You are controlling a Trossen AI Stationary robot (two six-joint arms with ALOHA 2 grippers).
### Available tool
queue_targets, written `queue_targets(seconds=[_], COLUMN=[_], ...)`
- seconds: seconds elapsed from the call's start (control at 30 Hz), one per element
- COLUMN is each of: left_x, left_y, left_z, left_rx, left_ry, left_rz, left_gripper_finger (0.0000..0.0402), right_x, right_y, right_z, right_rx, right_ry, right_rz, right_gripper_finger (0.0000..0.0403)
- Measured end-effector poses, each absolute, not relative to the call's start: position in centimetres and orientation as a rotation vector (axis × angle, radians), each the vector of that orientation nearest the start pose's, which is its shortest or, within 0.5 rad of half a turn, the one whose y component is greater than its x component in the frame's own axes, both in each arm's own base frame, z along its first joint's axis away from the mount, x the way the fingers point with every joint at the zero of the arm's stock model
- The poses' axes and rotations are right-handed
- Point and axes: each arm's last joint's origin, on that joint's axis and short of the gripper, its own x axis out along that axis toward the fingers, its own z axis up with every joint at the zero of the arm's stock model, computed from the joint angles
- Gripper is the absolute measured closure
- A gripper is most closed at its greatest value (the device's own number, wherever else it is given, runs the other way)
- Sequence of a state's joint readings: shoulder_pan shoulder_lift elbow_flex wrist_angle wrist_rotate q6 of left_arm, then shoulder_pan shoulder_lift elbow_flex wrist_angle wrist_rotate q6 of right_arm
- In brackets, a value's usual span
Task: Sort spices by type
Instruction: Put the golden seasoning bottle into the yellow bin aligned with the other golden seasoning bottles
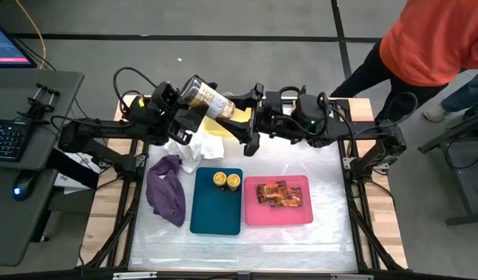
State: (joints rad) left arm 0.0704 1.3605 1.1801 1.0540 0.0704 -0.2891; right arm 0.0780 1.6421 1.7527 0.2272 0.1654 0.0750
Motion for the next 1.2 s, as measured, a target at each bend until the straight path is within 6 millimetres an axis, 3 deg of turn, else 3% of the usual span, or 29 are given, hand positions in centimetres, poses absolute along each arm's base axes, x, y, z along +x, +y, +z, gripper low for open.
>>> queue_targets(seconds=[0.5, 0.67, 0.9, 1.07, 1.2], left_x=[27.9, 26.3, 22.8, 20.4, 18.7], left_y=[1.8, 1.8, 1.6, 1.6, 1.4], left_z=[44.8, 45.4, 44.8, 42.5, 39.1], left_rx=[-0.267, -0.192, -0.116, -0.154, -0.232], left_ry=[-0.740, -0.629, -0.301, 0.006, 0.199], left_rz=[-0.158, -0.156, -0.048, 0.074, 0.183], left_gripper_finger=[0.0052, 0.0047, 0.0046, 0.0046, 0.0046], right_x=[35.9, 33.9, 31.3, 30.8, 31.4], right_y=[2.3, 2.2, 1.7, 1.4, 0.4], right_z=[49.1, 50.8, 51.8, 51.2, 49.1], right_rx=[0.077, 0.043, -0.012, -0.011, -0.010], right_ry=[-0.349, -0.396, -0.327, -0.221, -0.030], right_rz=[-0.096, -0.115, -0.200, -0.276, -0.403], right_gripper_finger=[0.0132, 0.0132, 0.0132, 0.0132, 0.0132])
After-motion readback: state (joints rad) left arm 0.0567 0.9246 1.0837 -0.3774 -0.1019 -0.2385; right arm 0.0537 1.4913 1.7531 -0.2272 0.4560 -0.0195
